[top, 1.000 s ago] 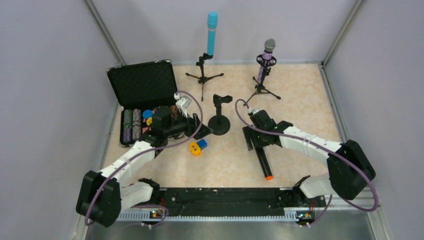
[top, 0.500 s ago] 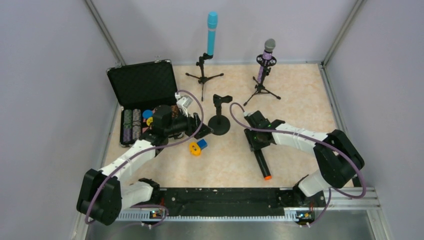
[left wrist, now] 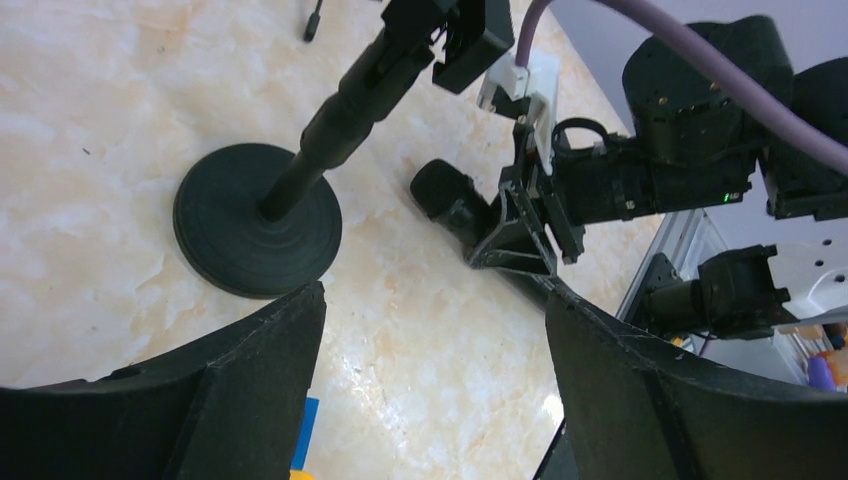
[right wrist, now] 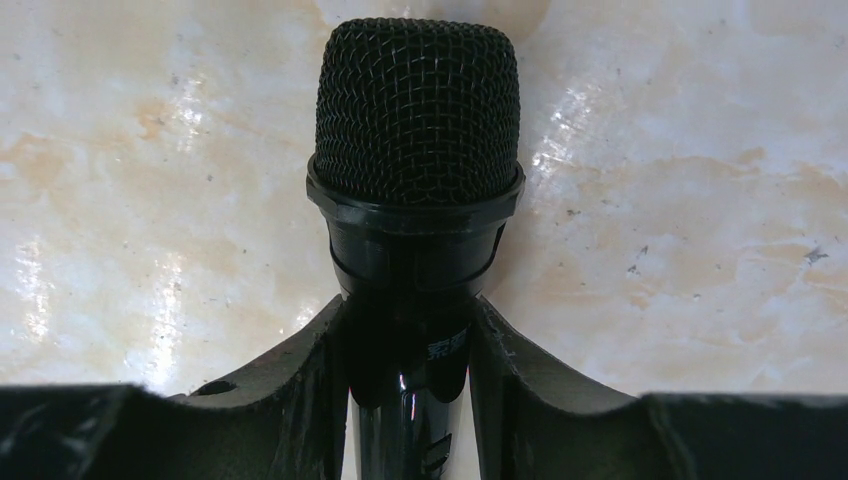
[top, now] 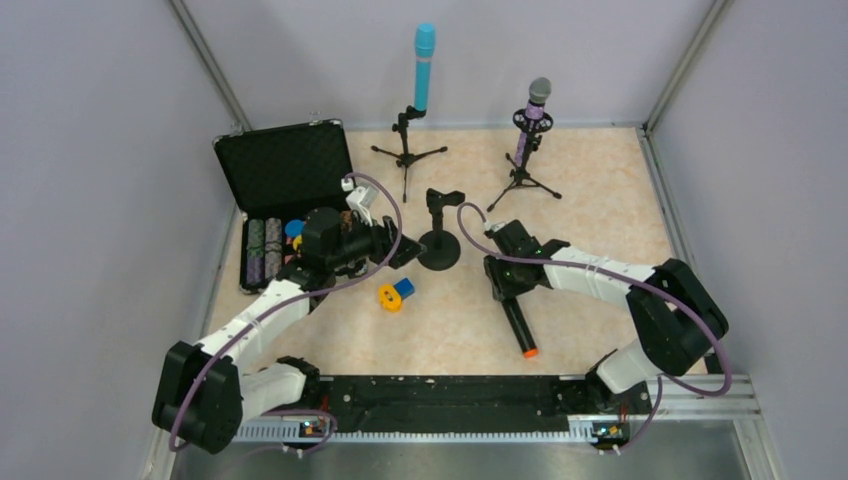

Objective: Attach the microphones to the stand

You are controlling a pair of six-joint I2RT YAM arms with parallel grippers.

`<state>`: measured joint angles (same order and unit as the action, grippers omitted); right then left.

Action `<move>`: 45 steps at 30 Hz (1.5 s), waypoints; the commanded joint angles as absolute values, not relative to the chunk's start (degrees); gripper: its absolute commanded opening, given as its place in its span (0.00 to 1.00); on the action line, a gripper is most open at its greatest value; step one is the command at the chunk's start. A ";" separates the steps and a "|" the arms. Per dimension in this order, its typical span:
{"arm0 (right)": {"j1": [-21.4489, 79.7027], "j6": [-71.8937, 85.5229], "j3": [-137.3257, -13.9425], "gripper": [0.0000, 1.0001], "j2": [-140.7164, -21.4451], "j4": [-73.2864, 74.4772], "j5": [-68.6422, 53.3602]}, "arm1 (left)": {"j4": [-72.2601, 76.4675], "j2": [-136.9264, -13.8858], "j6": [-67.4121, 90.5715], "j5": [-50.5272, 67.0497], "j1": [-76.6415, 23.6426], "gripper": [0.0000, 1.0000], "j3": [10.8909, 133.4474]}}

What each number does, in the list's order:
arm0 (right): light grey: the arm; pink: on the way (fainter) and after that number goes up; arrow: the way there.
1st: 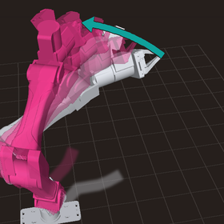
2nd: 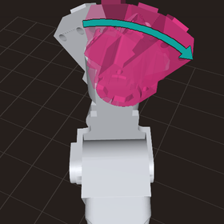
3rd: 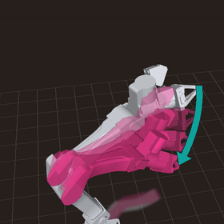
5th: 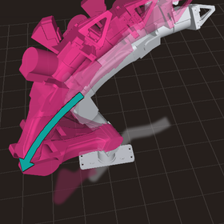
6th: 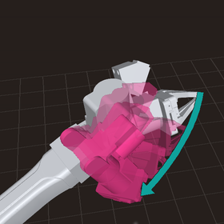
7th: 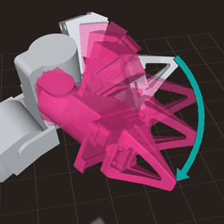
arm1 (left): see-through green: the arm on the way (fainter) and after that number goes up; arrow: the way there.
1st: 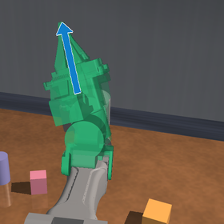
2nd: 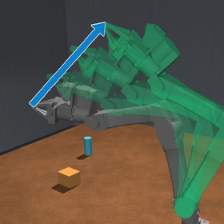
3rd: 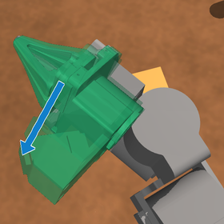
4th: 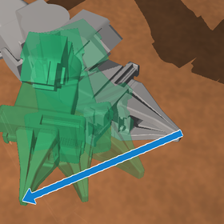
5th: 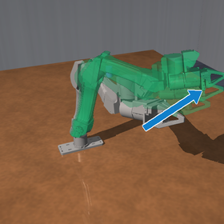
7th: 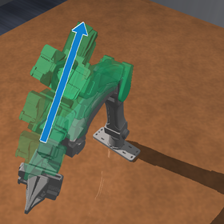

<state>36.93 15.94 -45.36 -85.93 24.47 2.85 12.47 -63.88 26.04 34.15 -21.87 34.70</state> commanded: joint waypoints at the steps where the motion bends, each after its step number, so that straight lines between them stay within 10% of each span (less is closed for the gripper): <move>1: 36.48 14.68 -44.42 0.00 -84.12 19.63 0.31 | 20.31 -63.97 30.40 32.36 -22.08 0.85 35.35; 45: 36.47 3.62 -39.54 0.00 -52.32 -15.38 -11.46 | 31.37 -62.95 6.68 31.91 -22.01 0.87 37.02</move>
<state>36.93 4.58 -36.05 -53.25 -7.92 -11.22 29.82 -63.96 10.24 30.61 -21.87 33.17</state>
